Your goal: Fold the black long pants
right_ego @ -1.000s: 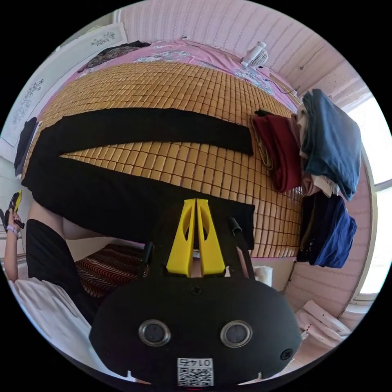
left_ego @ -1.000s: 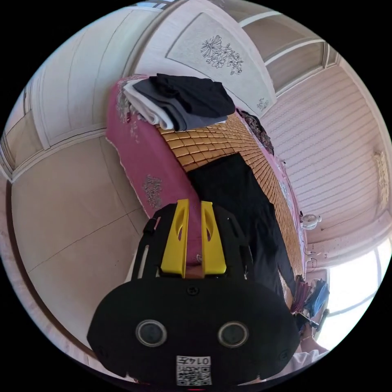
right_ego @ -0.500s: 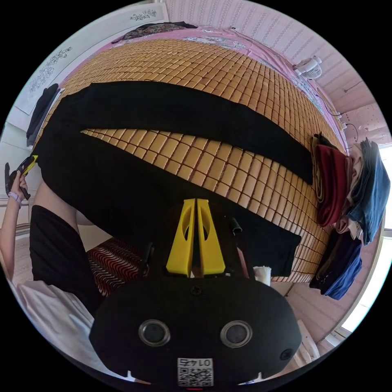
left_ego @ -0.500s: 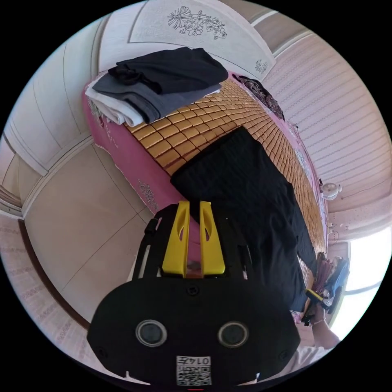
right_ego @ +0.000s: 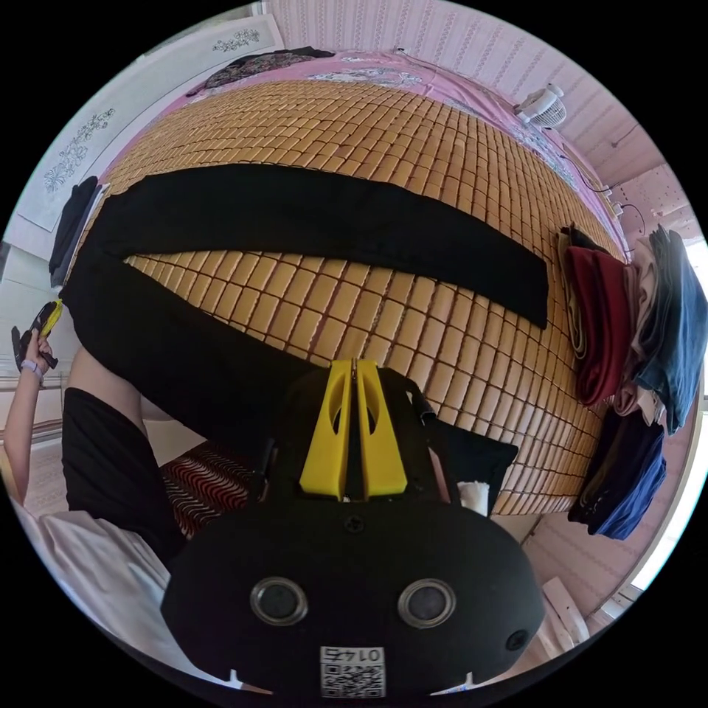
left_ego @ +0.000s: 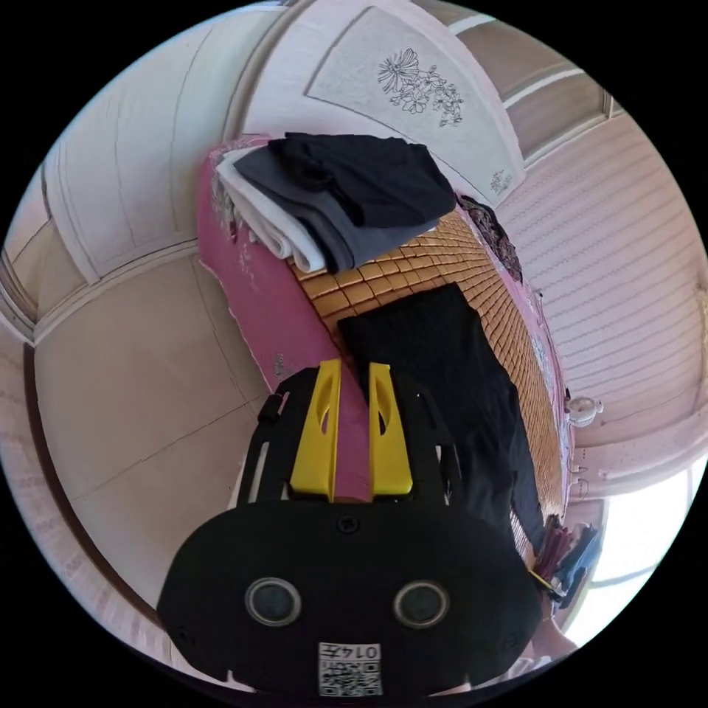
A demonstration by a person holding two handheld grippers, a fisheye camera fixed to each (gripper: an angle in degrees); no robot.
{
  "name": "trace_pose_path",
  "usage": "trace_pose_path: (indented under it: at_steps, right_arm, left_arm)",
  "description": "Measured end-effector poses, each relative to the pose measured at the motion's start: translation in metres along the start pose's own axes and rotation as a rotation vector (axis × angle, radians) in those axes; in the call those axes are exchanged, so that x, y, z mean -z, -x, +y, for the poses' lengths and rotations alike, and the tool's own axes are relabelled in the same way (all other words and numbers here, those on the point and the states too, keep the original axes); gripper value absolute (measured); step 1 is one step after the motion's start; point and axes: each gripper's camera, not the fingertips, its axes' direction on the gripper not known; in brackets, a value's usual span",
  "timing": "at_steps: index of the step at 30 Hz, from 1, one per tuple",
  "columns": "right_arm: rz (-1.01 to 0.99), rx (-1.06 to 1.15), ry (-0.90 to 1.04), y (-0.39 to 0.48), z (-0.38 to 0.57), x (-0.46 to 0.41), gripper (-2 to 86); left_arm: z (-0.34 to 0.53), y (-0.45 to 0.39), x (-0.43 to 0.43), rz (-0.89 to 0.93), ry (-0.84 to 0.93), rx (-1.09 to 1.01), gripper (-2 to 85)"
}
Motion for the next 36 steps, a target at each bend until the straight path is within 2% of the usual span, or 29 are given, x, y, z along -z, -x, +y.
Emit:
trace_pose_path:
  at_steps: [3,8,12,14,16,17,20,24,29,32,36]
  right_arm:
    - [0.031,-0.021,-0.044,-0.016,0.003,0.003,-0.7]
    - [0.087,-0.141,-0.106,-0.061,-0.015,0.005,-0.8]
    - [0.122,-0.313,-0.217,-0.094,-0.025,0.008,-0.8]
    - [0.131,-0.452,-0.277,-0.115,-0.023,0.002,-0.7]
    - [0.111,-0.504,-0.251,-0.127,-0.02,-0.012,-0.8]
    - [0.107,-0.499,-0.2,-0.132,-0.02,-0.025,-0.8]
    - [0.147,-0.405,-0.278,-0.134,-0.011,-0.029,-0.8]
    - [0.211,-0.369,-0.255,-0.149,-0.01,-0.035,-0.6]
    - [0.113,-0.392,-0.264,-0.18,0.0,-0.036,-0.7]
    - [0.062,-0.447,-0.246,-0.195,0.02,-0.027,-0.8]
    - [0.036,-0.47,-0.398,-0.203,0.085,0.006,-0.7]
  left_arm:
    - [-0.005,-0.022,0.018,-0.065,-0.053,-0.128,5.1]
    - [-0.03,-0.111,-0.01,-0.052,0.037,-0.403,4.0]
    - [-0.043,-0.167,-0.057,0.014,0.12,-0.417,4.0]
    - [-0.047,-0.206,-0.086,-0.035,0.167,-0.451,4.0]
    - [-0.048,-0.23,-0.104,-0.088,0.187,-0.49,3.8]
    - [-0.049,-0.243,-0.116,-0.117,0.212,-0.513,3.4]
    - [-0.051,-0.265,-0.126,-0.131,0.192,-0.537,0.8]
    - [-0.052,-0.295,-0.134,-0.175,0.188,-0.626,-0.7]
    - [-0.056,-0.316,-0.141,-0.174,0.163,-0.573,-0.8]
    - [-0.062,-0.327,-0.142,-0.201,0.211,-0.573,0.1]
    - [-0.06,-0.331,-0.116,-0.105,0.194,-0.552,3.2]
